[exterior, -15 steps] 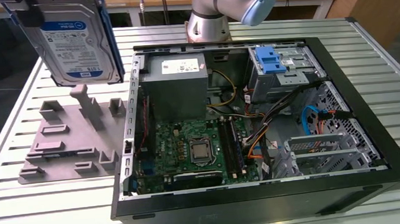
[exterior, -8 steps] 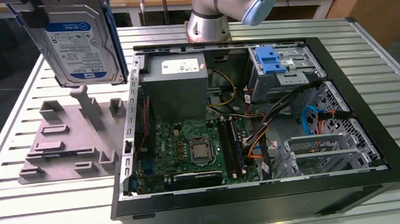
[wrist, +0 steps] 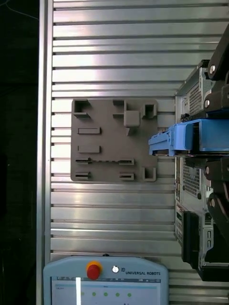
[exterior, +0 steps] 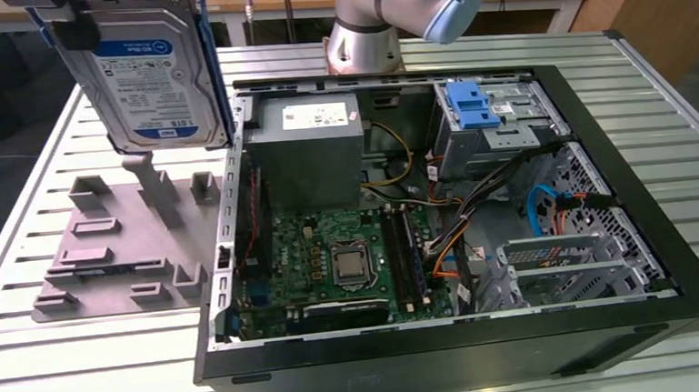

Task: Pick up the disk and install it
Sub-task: 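Pick up the disk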

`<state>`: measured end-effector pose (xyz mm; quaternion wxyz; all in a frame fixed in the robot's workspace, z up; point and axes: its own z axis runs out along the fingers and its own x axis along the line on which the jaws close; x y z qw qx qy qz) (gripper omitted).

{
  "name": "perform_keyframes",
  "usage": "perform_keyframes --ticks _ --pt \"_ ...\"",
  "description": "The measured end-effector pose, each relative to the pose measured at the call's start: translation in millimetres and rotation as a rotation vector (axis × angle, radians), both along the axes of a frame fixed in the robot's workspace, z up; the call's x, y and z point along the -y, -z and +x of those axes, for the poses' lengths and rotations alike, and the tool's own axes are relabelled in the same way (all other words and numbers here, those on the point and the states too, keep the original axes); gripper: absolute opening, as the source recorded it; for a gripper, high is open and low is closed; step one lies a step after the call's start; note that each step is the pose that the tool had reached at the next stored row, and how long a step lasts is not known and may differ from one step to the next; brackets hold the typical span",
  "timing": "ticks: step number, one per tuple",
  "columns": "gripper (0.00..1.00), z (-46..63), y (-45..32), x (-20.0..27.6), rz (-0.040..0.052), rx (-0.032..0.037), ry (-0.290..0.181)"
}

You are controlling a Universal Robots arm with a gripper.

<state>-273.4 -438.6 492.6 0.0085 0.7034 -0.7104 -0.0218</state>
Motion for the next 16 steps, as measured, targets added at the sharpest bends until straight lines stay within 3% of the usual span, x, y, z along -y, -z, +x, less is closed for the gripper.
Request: perform_keyframes --ticks 6,16 --pt "0.36 20.2 0.0 2.0 0.0 0.0 0.0" --pt "0.36 65.1 0.5 4.4 0.0 -0.0009 0.0"
